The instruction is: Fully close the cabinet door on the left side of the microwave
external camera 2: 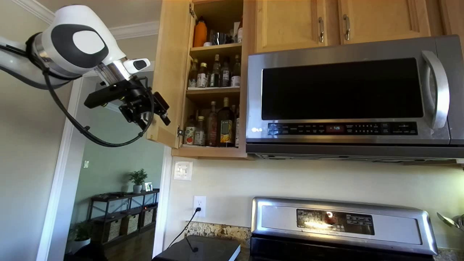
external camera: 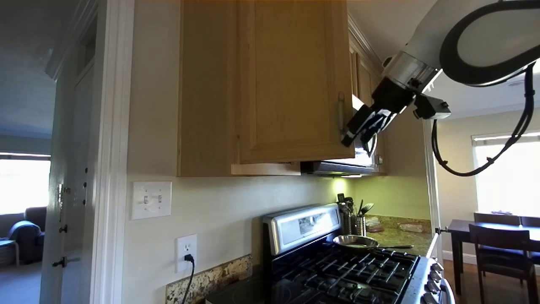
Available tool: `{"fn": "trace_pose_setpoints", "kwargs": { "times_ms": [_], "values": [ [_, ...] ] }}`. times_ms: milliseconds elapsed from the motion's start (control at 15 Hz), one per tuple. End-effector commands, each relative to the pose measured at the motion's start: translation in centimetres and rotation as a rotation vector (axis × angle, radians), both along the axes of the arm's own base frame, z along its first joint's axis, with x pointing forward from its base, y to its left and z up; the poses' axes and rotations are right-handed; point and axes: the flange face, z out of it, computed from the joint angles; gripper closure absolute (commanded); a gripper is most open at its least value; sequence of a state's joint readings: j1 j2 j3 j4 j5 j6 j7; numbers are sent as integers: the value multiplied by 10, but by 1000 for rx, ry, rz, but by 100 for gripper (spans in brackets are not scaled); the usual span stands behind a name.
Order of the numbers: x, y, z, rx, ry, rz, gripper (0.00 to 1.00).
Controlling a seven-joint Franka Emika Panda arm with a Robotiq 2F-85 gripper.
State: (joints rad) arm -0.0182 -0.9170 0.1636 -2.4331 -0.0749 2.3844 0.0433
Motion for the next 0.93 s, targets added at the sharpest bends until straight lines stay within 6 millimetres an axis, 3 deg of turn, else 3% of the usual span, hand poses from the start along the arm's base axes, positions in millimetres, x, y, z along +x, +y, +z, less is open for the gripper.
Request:
{"fn": "trace_pose_setpoints", "kwargs": {
  "times_ms": [0, 200, 467, 667, 867],
  "values": [
    [-3, -35, -1, -4, 31, -126, 0],
    [-3, -49, -7, -24, 108, -170, 0],
    [-13, -46, -30, -76, 275, -183, 0],
    [-26, -29, -50, -91, 403, -120, 0],
    [-35, -3, -54, -86, 448, -26, 0]
  ]
}}
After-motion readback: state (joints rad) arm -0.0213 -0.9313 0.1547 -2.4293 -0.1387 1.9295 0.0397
